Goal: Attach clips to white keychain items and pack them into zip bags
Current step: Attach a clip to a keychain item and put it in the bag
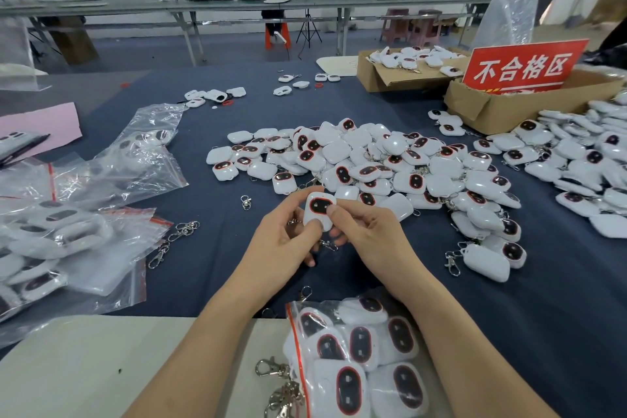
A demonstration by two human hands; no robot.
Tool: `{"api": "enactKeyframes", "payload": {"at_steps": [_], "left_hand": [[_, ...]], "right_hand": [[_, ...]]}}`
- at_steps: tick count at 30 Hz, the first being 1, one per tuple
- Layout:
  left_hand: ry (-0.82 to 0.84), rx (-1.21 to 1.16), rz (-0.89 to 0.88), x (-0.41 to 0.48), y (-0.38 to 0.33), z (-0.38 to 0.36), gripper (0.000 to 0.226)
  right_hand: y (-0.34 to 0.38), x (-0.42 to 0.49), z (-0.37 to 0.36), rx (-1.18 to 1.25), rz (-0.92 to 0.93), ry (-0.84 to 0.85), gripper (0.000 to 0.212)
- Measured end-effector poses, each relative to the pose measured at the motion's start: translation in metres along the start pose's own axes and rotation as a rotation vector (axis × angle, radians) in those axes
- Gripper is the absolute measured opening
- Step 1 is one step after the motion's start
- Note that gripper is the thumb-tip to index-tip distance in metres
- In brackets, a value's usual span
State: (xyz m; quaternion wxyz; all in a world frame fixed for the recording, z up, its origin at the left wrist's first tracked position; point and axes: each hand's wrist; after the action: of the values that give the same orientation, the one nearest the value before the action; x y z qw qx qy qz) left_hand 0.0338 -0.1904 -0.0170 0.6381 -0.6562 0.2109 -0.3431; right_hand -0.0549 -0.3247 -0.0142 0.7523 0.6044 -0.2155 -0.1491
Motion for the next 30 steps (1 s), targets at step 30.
{"api": "enactKeyframes", "payload": {"at_steps": [30], "left_hand": [[-0.035, -0.103, -0.014, 0.0001, -0.0047, -0.0038, 0.023]], "right_hand": [[-0.0006, -0.0008, 0.0024, 0.100, 0.184, -0.043, 0.025]]}}
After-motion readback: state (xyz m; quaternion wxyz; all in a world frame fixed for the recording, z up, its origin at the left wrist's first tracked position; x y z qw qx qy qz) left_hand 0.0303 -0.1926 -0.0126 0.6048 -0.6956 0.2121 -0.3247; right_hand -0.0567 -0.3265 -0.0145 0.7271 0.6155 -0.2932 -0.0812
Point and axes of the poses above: each hand's wrist, its own x-axis towards the middle knuckle, its own z-axis out of the back of the hand, y = z × x, and after that the axes turned 6 degrees about -x, right-handed
